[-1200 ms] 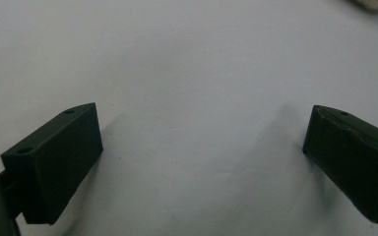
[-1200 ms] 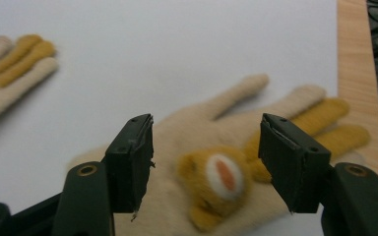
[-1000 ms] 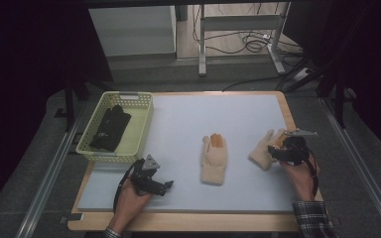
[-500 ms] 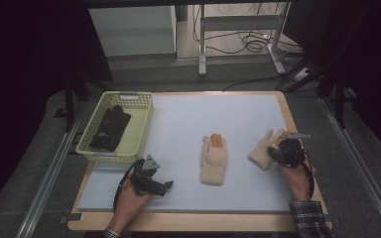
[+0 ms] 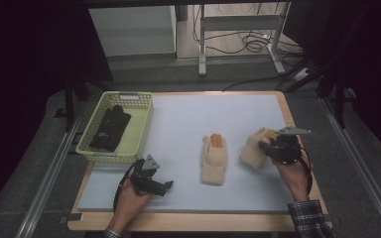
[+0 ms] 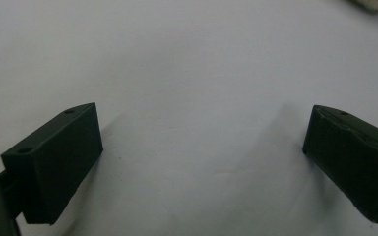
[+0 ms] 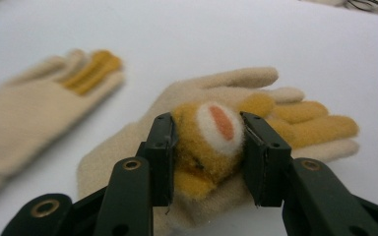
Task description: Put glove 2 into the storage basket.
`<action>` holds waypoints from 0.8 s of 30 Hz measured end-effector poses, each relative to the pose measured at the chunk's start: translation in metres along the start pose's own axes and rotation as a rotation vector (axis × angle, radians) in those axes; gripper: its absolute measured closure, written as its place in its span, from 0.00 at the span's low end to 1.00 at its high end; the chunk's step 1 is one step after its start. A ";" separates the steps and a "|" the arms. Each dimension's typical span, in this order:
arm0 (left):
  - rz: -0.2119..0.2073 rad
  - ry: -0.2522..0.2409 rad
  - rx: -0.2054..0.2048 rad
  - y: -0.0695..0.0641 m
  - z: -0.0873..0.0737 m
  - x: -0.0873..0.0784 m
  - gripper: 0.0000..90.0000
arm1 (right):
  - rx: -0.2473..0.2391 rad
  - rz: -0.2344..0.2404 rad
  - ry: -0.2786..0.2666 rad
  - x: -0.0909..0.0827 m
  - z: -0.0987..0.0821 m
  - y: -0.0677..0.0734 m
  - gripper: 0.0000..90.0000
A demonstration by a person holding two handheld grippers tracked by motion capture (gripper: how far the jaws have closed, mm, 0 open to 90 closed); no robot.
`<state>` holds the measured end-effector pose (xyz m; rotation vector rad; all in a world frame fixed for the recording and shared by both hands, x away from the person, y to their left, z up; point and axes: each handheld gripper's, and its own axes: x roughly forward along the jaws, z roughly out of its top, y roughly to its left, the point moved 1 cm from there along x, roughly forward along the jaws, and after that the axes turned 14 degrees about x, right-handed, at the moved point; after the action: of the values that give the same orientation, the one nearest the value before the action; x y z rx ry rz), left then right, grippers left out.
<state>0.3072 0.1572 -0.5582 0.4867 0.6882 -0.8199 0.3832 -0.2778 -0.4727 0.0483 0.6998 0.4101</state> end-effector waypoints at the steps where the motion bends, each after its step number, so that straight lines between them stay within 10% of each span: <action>1: 0.000 0.000 0.000 0.000 0.000 0.000 0.02 | -0.006 0.016 -0.003 -0.001 0.002 0.004 0.66; 14: 0.000 0.003 0.007 0.000 0.000 0.000 0.02 | -0.108 0.218 0.000 -0.001 0.017 0.068 0.65; 24: 0.002 -0.002 0.001 0.000 0.000 0.000 0.02 | -0.254 0.326 0.081 0.034 0.010 0.120 0.64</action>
<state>0.3073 0.1573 -0.5582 0.4876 0.6856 -0.8191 0.3707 -0.1538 -0.4643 -0.0964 0.7170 0.8146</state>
